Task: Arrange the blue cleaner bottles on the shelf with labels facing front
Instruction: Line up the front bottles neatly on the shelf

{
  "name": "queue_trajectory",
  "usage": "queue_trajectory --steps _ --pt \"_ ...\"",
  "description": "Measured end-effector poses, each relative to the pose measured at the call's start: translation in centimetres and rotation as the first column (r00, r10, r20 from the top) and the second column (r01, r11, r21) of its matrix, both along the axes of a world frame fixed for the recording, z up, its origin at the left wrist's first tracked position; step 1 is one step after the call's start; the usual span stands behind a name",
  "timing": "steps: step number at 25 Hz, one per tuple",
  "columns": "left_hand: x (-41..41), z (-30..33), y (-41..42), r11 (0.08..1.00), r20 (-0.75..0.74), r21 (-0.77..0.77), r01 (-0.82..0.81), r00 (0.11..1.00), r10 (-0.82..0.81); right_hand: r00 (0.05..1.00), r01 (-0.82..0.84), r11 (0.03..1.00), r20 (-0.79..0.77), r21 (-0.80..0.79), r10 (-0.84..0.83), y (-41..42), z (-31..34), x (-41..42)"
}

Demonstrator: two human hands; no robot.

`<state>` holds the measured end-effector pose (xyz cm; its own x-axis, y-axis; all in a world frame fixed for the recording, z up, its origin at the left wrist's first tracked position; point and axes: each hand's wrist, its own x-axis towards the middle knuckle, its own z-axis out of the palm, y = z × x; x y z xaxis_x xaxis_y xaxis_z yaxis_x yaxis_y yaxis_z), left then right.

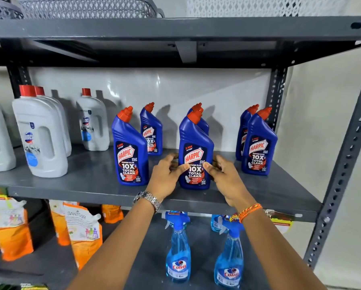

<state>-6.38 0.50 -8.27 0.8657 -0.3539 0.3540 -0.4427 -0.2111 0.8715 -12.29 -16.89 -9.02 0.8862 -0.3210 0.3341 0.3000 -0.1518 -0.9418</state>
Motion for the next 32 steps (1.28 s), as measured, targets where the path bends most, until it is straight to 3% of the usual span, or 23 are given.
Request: queue_trajectory --steps 3,5,7,8,9,11,13,15,21,32 --pt "-0.6 0.3 0.0 1.000 -0.046 -0.023 0.006 0.999 -0.007 1.000 -0.011 1.000 -0.020 -0.020 0.011 0.4 0.3 -0.3" --pt "-1.9 0.4 0.1 0.991 0.012 -0.101 -0.085 0.996 0.086 1.000 0.001 0.999 -0.019 -0.033 -0.002 0.2 0.6 -1.3" --pt "-4.6 0.8 -0.3 0.923 0.174 -0.312 -0.224 0.942 0.288 0.981 0.173 0.985 0.085 -0.004 -0.172 -1.7 0.7 -2.9" --pt "-5.9 1.0 -1.0 0.895 0.228 -0.395 -0.209 0.921 0.316 0.940 0.302 0.952 0.147 0.054 -0.307 -3.1 1.0 -4.0" --pt "-6.8 1.3 -2.0 0.900 0.250 -0.411 -0.143 0.932 0.262 0.882 0.419 0.899 0.178 0.125 -0.436 -4.7 1.5 -4.5" --pt "-9.6 2.4 -7.5 0.934 0.133 -0.341 0.101 0.989 -0.058 0.776 0.596 0.782 0.118 0.184 -0.619 -10.1 2.1 -6.4" --pt "-9.0 3.5 -11.8 0.955 -0.040 -0.204 0.213 0.973 -0.226 0.790 0.598 0.775 0.015 0.204 -0.613 -12.8 2.7 -4.9" --pt "-7.2 4.4 -16.0 0.972 -0.131 -0.125 0.199 0.968 -0.215 0.851 0.519 0.826 -0.042 0.219 -0.524 -14.3 3.0 -3.1" --pt "-1.0 4.4 -20.2 0.997 -0.063 0.026 0.066 0.996 -0.064 0.920 0.381 0.924 -0.115 0.038 -0.375 -16.1 2.9 -0.9" --pt "-6.0 1.1 -17.8 0.985 -0.001 -0.162 0.065 0.998 -0.066 0.915 0.394 0.914 -0.050 -0.091 -0.400 -13.7 0.6 -8.6"
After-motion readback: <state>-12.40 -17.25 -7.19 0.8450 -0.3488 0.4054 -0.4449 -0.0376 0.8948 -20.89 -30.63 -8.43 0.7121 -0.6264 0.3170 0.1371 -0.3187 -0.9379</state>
